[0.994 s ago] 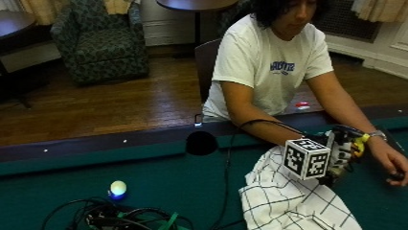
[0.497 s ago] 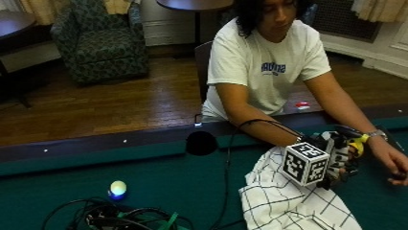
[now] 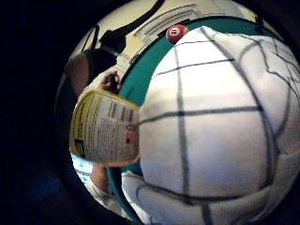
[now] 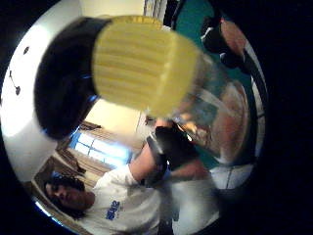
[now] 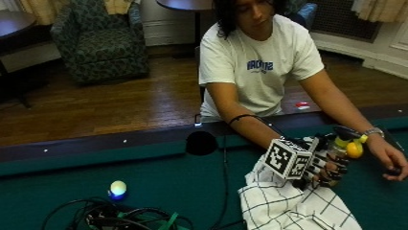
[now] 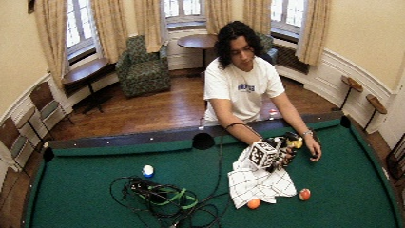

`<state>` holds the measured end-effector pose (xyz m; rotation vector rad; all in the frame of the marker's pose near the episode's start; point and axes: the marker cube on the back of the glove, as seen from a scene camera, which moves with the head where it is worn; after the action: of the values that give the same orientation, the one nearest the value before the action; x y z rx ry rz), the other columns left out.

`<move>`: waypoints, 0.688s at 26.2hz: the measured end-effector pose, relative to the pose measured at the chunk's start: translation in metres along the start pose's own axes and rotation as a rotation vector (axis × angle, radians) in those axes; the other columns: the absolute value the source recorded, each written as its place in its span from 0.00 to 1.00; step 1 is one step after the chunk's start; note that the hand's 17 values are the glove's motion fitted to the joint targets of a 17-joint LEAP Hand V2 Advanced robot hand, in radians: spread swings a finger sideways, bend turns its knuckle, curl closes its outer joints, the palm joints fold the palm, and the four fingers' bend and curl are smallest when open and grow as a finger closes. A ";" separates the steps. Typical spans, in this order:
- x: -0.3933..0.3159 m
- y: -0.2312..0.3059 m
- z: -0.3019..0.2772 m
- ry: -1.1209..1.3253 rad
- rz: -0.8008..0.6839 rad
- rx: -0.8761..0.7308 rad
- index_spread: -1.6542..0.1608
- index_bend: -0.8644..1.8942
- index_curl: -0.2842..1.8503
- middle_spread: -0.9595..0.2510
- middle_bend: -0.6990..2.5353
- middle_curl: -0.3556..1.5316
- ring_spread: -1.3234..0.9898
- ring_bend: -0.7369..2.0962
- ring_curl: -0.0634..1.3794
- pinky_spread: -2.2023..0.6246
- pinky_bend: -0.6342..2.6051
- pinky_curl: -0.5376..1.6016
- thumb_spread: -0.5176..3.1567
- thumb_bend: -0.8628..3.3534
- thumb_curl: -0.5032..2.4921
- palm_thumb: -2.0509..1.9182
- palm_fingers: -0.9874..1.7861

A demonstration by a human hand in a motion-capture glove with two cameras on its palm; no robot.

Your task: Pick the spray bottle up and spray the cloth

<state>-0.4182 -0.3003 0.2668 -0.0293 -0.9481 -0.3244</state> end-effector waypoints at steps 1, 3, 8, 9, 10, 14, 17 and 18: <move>0.001 0.004 -0.003 0.040 -0.009 -0.008 0.73 0.35 0.40 0.66 0.35 0.45 0.51 0.45 0.34 0.81 0.27 0.41 0.38 0.18 0.38 0.65 0.62; 0.003 0.011 -0.008 0.133 -0.030 -0.014 0.72 0.34 0.39 0.67 0.34 0.44 0.51 0.45 0.33 0.81 0.28 0.41 0.39 0.19 0.37 0.64 0.61; 0.002 0.027 -0.025 0.434 -0.068 -0.001 0.71 0.34 0.35 0.68 0.31 0.41 0.51 0.43 0.31 0.82 0.29 0.42 0.40 0.19 0.35 0.62 0.58; 0.002 0.029 -0.028 0.499 -0.071 0.001 0.71 0.35 0.34 0.68 0.31 0.41 0.51 0.43 0.30 0.83 0.29 0.42 0.40 0.19 0.34 0.62 0.58; 0.002 0.031 -0.033 0.559 -0.071 0.003 0.71 0.34 0.34 0.68 0.31 0.41 0.51 0.43 0.30 0.83 0.29 0.42 0.40 0.19 0.34 0.62 0.58; 0.001 0.039 -0.051 0.738 -0.028 0.003 0.70 0.36 0.32 0.67 0.29 0.40 0.51 0.42 0.29 0.83 0.29 0.42 0.40 0.19 0.33 0.61 0.56; 0.003 0.048 -0.063 0.807 0.033 -0.008 0.70 0.37 0.32 0.67 0.29 0.39 0.51 0.40 0.28 0.84 0.29 0.42 0.41 0.19 0.32 0.60 0.54; 0.004 0.051 -0.066 0.816 0.053 -0.009 0.69 0.37 0.32 0.67 0.28 0.39 0.51 0.40 0.28 0.84 0.28 0.42 0.41 0.19 0.32 0.60 0.53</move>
<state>-0.3493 -0.2633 0.2368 0.0663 -0.1364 -0.2563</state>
